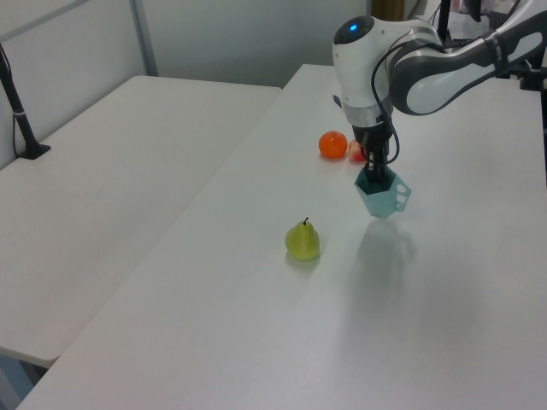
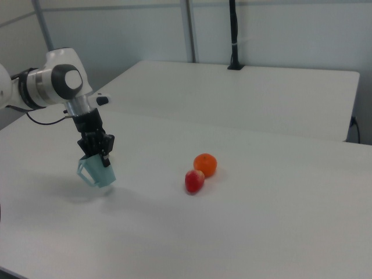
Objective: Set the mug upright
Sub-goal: 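Rotate the held mug upward so its base rests on the table, then open the gripper and lift it away from the upright mug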
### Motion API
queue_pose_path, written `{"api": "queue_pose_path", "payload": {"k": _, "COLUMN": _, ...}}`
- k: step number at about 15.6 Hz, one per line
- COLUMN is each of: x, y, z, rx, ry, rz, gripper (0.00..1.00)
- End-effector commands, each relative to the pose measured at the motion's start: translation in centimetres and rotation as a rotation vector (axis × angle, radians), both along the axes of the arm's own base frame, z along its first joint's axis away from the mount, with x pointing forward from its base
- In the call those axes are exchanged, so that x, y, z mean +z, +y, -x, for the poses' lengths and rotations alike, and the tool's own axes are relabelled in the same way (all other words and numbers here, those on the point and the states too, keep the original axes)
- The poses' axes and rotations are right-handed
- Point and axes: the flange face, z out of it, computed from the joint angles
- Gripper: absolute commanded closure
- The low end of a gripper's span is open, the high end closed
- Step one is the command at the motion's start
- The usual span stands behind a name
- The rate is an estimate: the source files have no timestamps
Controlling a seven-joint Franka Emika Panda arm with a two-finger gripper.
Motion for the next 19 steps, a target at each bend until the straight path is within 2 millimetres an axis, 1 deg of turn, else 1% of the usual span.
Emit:
{"api": "queue_pose_path", "payload": {"k": 1, "x": -1.1, "y": -1.2, "z": -0.6, "rx": 0.053, "ry": -0.014, "rz": -0.146, "gripper": 0.98}}
{"api": "queue_pose_path", "payload": {"k": 4, "x": -1.6, "y": -1.5, "z": -0.5, "rx": 0.088, "ry": 0.011, "rz": -0.178, "gripper": 0.94}}
{"api": "queue_pose_path", "payload": {"k": 5, "x": -1.7, "y": -1.5, "z": -0.4, "rx": 0.088, "ry": 0.014, "rz": -0.177, "gripper": 0.87}}
{"api": "queue_pose_path", "payload": {"k": 6, "x": -1.5, "y": -1.6, "z": -0.4, "rx": 0.086, "ry": 0.014, "rz": -0.177, "gripper": 0.73}}
{"api": "queue_pose_path", "payload": {"k": 7, "x": -1.2, "y": -1.7, "z": -0.3, "rx": 0.085, "ry": 0.015, "rz": -0.175, "gripper": 0.64}}
{"api": "queue_pose_path", "payload": {"k": 9, "x": -0.7, "y": -1.8, "z": -0.2, "rx": 0.080, "ry": 0.020, "rz": -0.171, "gripper": 0.32}}
{"api": "queue_pose_path", "payload": {"k": 10, "x": -0.5, "y": -2.0, "z": -0.1, "rx": 0.077, "ry": 0.029, "rz": -0.164, "gripper": 0.20}}
{"api": "queue_pose_path", "payload": {"k": 11, "x": 0.0, "y": -2.1, "z": 0.1, "rx": 0.077, "ry": 0.029, "rz": -0.158, "gripper": 0.11}}
{"api": "queue_pose_path", "payload": {"k": 12, "x": 1.2, "y": -2.3, "z": 0.3, "rx": 0.076, "ry": 0.017, "rz": -0.151, "gripper": 0.01}}
{"api": "queue_pose_path", "payload": {"k": 14, "x": 4.1, "y": -3.9, "z": 0.7, "rx": 0.055, "ry": -0.013, "rz": -0.143, "gripper": 0.00}}
{"api": "queue_pose_path", "payload": {"k": 16, "x": 7.3, "y": -5.1, "z": 1.5, "rx": 0.034, "ry": -0.042, "rz": -0.136, "gripper": 0.00}}
{"api": "queue_pose_path", "payload": {"k": 17, "x": 10.2, "y": -6.3, "z": 2.3, "rx": 0.008, "ry": -0.074, "rz": -0.135, "gripper": 0.00}}
{"api": "queue_pose_path", "payload": {"k": 18, "x": 12.0, "y": -7.6, "z": 2.9, "rx": -0.011, "ry": -0.091, "rz": -0.135, "gripper": 0.00}}
{"api": "queue_pose_path", "payload": {"k": 19, "x": 13.3, "y": -8.3, "z": 3.4, "rx": -0.025, "ry": -0.102, "rz": -0.133, "gripper": 0.00}}
